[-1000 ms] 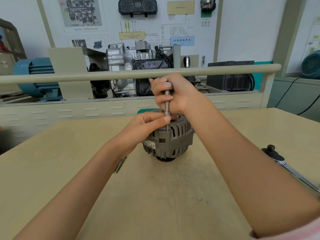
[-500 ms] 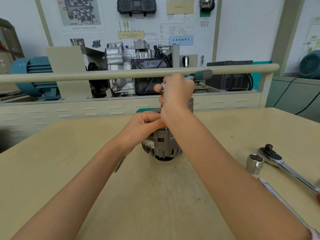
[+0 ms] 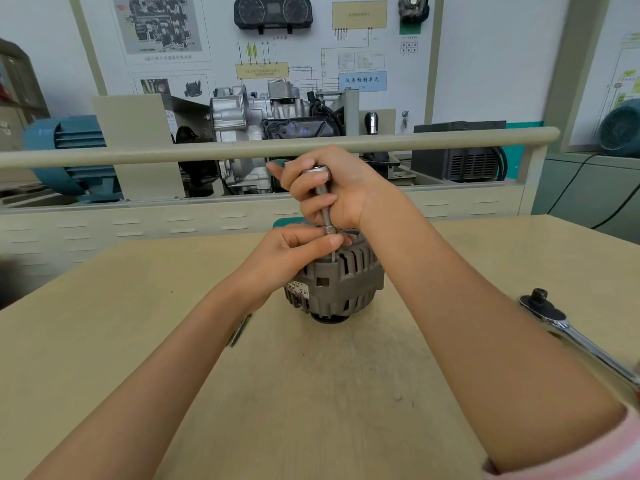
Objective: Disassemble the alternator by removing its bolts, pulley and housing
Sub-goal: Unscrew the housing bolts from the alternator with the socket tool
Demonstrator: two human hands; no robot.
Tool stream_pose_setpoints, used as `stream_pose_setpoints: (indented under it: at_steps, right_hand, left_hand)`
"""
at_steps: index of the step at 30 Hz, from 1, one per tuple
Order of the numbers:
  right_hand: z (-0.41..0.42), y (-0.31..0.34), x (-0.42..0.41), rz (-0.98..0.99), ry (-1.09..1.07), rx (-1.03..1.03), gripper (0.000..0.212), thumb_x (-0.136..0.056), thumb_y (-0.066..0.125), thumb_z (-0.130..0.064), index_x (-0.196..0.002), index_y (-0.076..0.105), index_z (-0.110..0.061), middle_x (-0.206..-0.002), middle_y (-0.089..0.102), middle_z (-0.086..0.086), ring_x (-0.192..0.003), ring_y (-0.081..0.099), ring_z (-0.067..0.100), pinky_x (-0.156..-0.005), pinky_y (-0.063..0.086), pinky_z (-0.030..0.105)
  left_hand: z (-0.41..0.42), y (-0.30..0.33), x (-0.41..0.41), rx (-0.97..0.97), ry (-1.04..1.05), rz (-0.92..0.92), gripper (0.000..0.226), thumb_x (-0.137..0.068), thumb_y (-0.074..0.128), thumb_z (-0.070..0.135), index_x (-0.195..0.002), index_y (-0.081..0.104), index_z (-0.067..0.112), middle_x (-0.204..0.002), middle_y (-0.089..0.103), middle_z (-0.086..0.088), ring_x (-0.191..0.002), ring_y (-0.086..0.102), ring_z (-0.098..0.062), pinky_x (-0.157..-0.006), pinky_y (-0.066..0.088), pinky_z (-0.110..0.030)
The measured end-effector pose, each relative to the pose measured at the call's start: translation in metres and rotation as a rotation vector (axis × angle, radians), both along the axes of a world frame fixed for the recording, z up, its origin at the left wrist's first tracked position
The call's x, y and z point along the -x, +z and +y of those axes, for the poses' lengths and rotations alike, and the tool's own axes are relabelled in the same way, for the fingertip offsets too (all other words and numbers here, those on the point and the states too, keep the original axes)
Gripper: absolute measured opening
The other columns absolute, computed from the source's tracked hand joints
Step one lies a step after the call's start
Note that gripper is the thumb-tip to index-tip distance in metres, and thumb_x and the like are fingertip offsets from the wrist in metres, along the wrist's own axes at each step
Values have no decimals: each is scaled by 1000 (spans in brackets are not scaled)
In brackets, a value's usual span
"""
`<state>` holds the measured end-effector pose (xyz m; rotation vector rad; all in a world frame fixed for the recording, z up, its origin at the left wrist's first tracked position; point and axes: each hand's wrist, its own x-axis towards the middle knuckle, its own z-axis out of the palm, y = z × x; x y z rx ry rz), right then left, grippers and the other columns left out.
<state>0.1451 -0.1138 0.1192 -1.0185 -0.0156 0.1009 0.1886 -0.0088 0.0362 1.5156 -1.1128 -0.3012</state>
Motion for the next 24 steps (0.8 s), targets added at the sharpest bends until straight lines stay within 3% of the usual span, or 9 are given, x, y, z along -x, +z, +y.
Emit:
stream_pose_setpoints:
  at_steps: [2,4,7,9,12,15,18,21,24]
  right_hand:
    - [6,-3,0,-46,-242,-3,22,-92,28,-1,-88,48,-9,-41,42,-9,-28,34,1,-26,13,13]
    - [15,-9,-3,-147,-627,3,20,-89,27,2,-91,43,-10,-50,49,-2,-28,38,2,-27,17,14]
    - [24,-17,-6,-282,-964,-49,18,-91,28,2,-99,40,-9,-68,44,6,-28,40,3,-28,23,14]
    - [21,-15,-3,-233,-899,-15,19,-89,27,3,-90,42,-8,-64,43,4,-27,39,4,-28,20,14]
    - [7,-7,1,-102,-539,20,25,-89,24,1,-76,42,-11,-47,41,-4,-27,35,3,-28,15,14]
    - [-9,-5,-3,-57,-126,-28,24,-93,28,-3,-86,50,-8,-43,39,-11,-27,33,2,-27,14,13]
    - [-12,-5,-3,-60,116,-34,22,-89,34,-6,-98,54,-3,-44,42,-10,-26,35,3,-27,14,11]
    - [-10,-7,-1,-72,155,-87,22,-91,34,-9,-98,54,-4,-44,42,-9,-26,36,3,-27,14,11]
    - [-6,-8,3,-90,-85,-124,21,-93,30,-6,-90,51,-8,-43,41,-10,-28,35,2,-26,15,12]
  left_hand:
    - [-1,0,0,-6,19,-13,23,-84,60,29,-93,74,13,-89,74,1,-85,67,-8,-73,52,-19]
    - [-1,-1,0,-5,41,-16,19,-88,61,23,-86,75,10,-92,71,-17,-84,65,-19,-75,50,-29]
    - [-2,-2,-1,-11,92,-26,30,-92,58,14,-67,74,21,-76,71,-8,-73,62,-16,-65,47,-23]
    - [-3,-3,0,-16,94,-18,23,-91,59,17,-76,76,17,-82,73,-10,-75,64,-18,-67,50,-25]
    - [-3,-2,0,-5,55,23,14,-87,63,26,-88,75,21,-88,76,0,-81,70,-10,-68,54,-18]
    - [-3,-1,0,-18,26,18,17,-88,60,28,-97,74,23,-88,76,5,-81,69,-5,-64,52,-15]
    - [-2,-1,1,-16,14,0,18,-91,57,24,-100,73,24,-88,75,10,-83,68,0,-64,49,-12]
    - [-2,-2,1,-5,27,-35,16,-89,59,25,-96,74,22,-84,73,17,-84,66,3,-67,49,-11]
    - [-3,-2,1,7,40,-32,13,-86,62,26,-87,75,23,-77,71,17,-78,65,2,-65,49,-12]
